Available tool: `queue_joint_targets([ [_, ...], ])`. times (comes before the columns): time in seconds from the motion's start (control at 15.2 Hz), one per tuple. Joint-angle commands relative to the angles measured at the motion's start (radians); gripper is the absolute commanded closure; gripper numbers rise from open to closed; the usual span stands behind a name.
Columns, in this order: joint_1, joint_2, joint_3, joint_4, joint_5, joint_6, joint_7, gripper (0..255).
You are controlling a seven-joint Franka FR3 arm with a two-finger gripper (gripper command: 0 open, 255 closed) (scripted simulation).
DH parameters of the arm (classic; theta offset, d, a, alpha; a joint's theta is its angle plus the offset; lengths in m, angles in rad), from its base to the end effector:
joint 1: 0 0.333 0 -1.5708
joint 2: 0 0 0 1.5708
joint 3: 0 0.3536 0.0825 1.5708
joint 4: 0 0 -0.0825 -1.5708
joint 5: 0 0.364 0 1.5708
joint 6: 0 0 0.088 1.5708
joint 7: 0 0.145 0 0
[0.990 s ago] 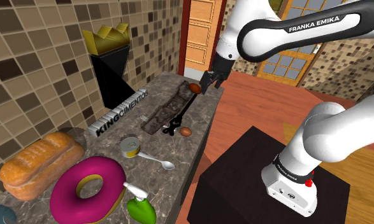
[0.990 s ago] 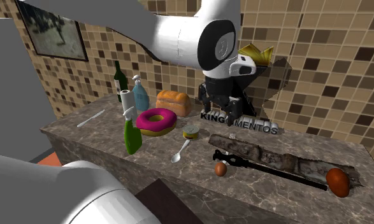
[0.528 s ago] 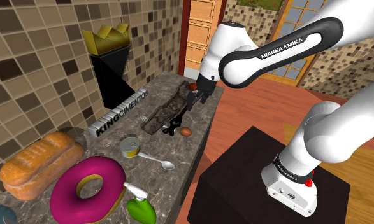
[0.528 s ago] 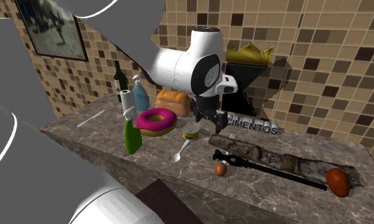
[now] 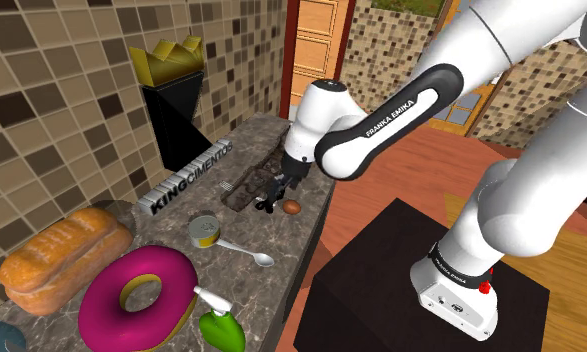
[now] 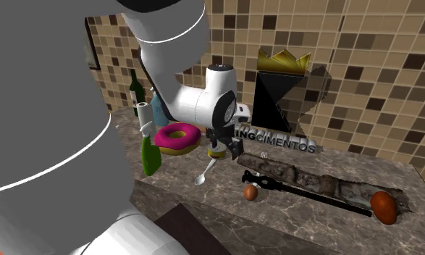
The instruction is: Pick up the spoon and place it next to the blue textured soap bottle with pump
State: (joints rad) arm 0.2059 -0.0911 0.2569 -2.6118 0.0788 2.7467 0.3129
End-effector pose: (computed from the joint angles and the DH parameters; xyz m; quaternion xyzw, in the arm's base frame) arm 0.4012 0.1971 0.3217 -0.9929 -0.0408 -0.1004 0.0492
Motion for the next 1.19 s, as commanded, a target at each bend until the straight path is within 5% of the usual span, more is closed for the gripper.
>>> queue_joint_targets([
  [0.0,0.005,0.079,0.019,0.025,-0.038,0.058,0.039,0],
  [0.26,0.038,0.241,0.017,0.090,-0.175,0.156,0.157,0],
  [0.59,0.164,0.435,-0.069,0.200,-0.318,0.247,0.287,0],
  [0.79,0.244,0.545,-0.119,0.277,-0.354,0.288,0.327,0],
  [1.12,0.274,0.609,-0.151,0.313,-0.364,0.319,0.338,0],
])
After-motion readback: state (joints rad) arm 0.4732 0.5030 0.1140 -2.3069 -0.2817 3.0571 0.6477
